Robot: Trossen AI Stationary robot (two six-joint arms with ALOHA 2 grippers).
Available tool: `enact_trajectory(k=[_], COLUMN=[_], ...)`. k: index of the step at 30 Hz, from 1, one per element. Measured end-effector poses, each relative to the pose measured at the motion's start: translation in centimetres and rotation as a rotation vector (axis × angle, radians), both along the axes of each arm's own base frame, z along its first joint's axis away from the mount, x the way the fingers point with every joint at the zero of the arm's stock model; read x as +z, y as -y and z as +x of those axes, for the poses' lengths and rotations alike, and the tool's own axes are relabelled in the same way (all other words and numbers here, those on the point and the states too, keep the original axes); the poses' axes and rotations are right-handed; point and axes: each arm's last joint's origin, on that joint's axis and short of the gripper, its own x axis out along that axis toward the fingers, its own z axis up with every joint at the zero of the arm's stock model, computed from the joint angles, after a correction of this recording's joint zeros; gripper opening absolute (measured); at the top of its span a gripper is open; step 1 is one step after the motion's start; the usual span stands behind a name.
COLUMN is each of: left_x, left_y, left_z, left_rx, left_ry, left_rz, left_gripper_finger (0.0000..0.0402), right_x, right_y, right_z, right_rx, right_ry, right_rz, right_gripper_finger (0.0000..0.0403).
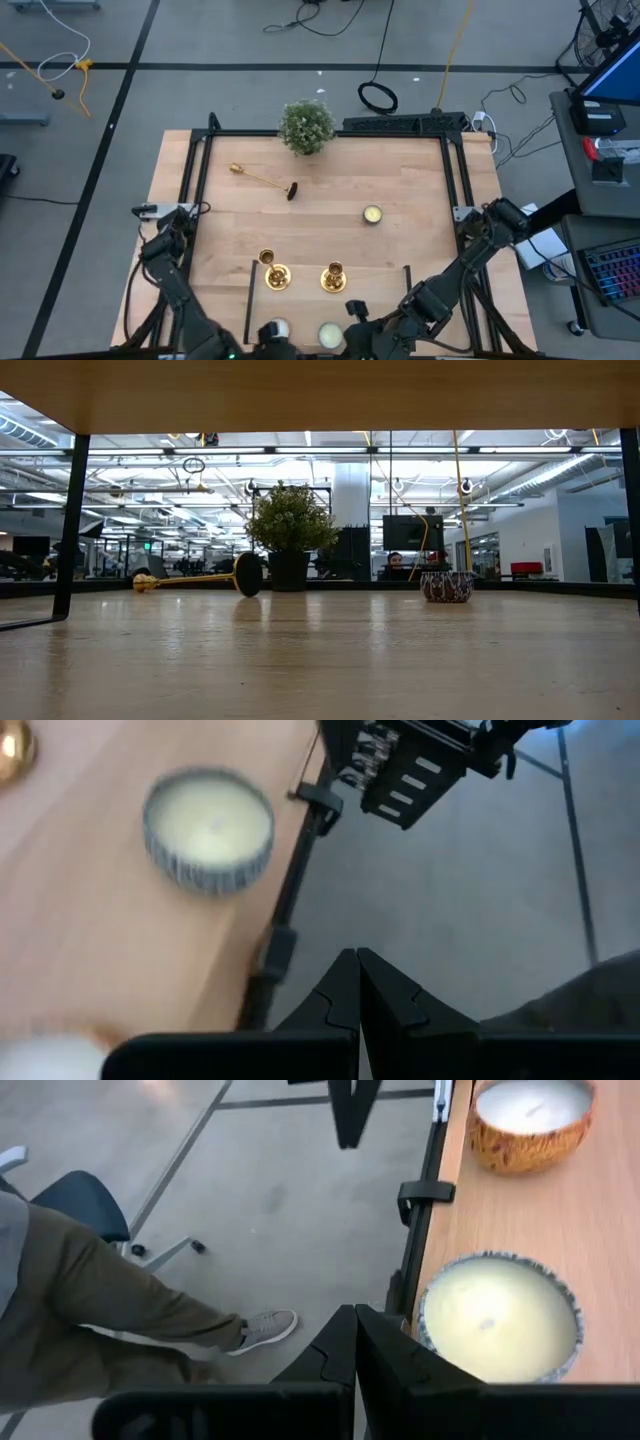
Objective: Pick & Place candle stick holders
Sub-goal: Put the red scented candle on the shelf
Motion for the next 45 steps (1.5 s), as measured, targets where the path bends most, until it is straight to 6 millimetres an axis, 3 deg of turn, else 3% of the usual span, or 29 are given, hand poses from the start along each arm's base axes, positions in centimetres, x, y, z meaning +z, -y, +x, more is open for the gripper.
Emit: enact_trajectory(k=[6,19,45], left_x=[-0.1,-0.9,-2.2], left_y=[-1.7,-2.4,-3.0], left_z=[2.0,3.0,4.6], left_rx=[-0.044,-0.161,-0.218], left_ry=[0.001,-0.004,-0.044], left_rz=[0.081,0.244,0.255], left_gripper_finger=[0.0,0.0,0.0], right_x=[-0.1,0.6,0.6], right_y=[0.2,0.4,0.4], right_z=[-0.3,-1.5,-1.5], right_rx=[-0.008,-0.044,-0.037], right_ry=[-0.03,-0.04,-0.042], right_rz=[-0.019,-0.047,-0.049], right_gripper_finger=[0.0,0.0,0.0])
